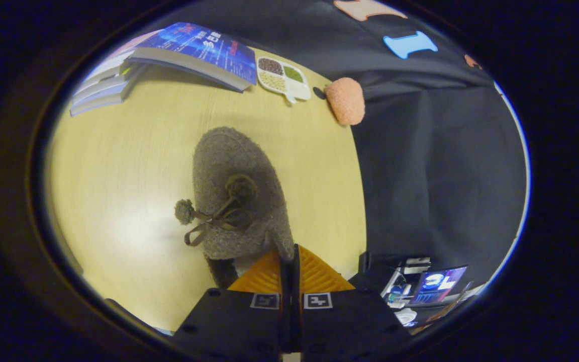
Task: Open the storage box then place both shoes into the box .Put the left shoe in first, then the right shoe, with the right side of both shoes facing outward in a uniform manner.
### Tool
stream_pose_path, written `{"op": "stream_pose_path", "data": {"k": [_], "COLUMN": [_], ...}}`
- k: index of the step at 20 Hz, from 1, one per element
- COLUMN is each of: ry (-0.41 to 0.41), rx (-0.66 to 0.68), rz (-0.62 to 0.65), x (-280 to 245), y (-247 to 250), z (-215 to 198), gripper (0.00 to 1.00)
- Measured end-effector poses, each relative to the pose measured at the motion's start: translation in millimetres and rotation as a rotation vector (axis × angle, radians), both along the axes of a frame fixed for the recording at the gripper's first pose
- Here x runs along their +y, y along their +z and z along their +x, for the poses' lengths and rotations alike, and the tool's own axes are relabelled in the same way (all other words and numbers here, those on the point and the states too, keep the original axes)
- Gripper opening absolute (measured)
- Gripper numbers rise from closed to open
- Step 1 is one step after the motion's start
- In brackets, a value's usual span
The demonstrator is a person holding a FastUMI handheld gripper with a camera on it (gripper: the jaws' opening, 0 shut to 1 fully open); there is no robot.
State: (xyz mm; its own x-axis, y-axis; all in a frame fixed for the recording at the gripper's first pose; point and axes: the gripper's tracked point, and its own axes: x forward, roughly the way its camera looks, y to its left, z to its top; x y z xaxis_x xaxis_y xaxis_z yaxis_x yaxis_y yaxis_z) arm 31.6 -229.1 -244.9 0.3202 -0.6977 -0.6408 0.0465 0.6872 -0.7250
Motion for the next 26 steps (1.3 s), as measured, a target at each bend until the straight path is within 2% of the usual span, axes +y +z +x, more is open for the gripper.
{"op": "stream_pose_path", "data": {"k": [4,7,15,23,26], "ry": [0.029,0.062,0.222,0.399,0.442], "rx": [-0.036,-0.072,-0.166,-0.227,-0.238], "rz": [-0.096,-0.118,-0.160,-0.177,-0.144], "x": [17.8,47.7,150.0,263.1,301.2], "y": [42.8,67.3,122.3,154.6,146.2], "z": [-7.6,-14.3,-24.9,-32.8,-40.3], "gripper": [0.04,0.04,0.04,0.04,0.04]}}
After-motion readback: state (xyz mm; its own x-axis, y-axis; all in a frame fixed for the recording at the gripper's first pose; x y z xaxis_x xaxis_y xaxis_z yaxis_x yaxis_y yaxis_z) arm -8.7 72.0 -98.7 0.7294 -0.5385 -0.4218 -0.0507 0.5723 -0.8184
